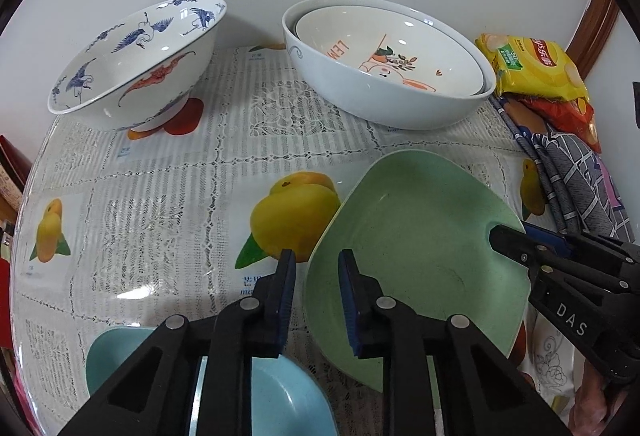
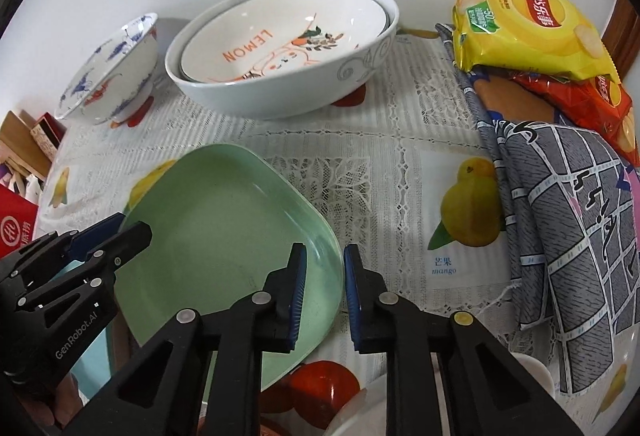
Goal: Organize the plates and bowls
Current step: 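Lift the green plate with both tools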
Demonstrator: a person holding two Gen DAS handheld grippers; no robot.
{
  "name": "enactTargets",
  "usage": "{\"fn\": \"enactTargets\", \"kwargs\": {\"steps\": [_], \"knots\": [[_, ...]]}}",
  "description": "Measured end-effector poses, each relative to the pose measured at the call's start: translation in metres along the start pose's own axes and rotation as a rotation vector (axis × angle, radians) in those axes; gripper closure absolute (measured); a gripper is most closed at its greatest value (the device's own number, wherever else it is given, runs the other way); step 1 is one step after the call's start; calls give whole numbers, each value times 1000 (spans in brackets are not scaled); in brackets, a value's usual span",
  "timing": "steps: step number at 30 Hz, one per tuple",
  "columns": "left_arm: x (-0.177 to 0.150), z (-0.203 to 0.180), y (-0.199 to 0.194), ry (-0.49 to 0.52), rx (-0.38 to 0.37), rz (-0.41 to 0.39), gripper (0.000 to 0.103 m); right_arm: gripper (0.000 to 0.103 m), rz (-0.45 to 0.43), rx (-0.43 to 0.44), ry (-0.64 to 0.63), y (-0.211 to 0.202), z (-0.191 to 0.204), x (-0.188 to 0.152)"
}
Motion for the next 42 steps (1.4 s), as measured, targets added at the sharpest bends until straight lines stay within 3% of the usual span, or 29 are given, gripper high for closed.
{"fn": "enactTargets", "kwargs": {"steps": [4, 8, 16, 27, 42], "knots": [[0, 2, 6, -11, -2, 10, 91, 88, 7, -19, -13, 4, 0, -1], [3, 1, 8, -12, -10, 0, 91, 93, 7, -29, -16, 5, -1, -1], [7, 5, -12, -32, -39, -46, 92, 96, -79, 5, 4, -16, -1, 5], [4, -3, -83, -20, -49, -132, 93, 96, -185, 53, 51, -84, 2, 2], [-30, -21, -175, -10, -63, -219, 93, 95, -305, 51, 67, -180, 5, -40]]}}
Point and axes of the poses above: each gripper's, at about its wrist camera, not at the fingertips, and y roughly the way its jaws point, z to its left, x to its top, the point moved 10 cm from there along y, roughly the way its jaws point, and after that the axes turned 1 degree about x, right-handed, at the moved point
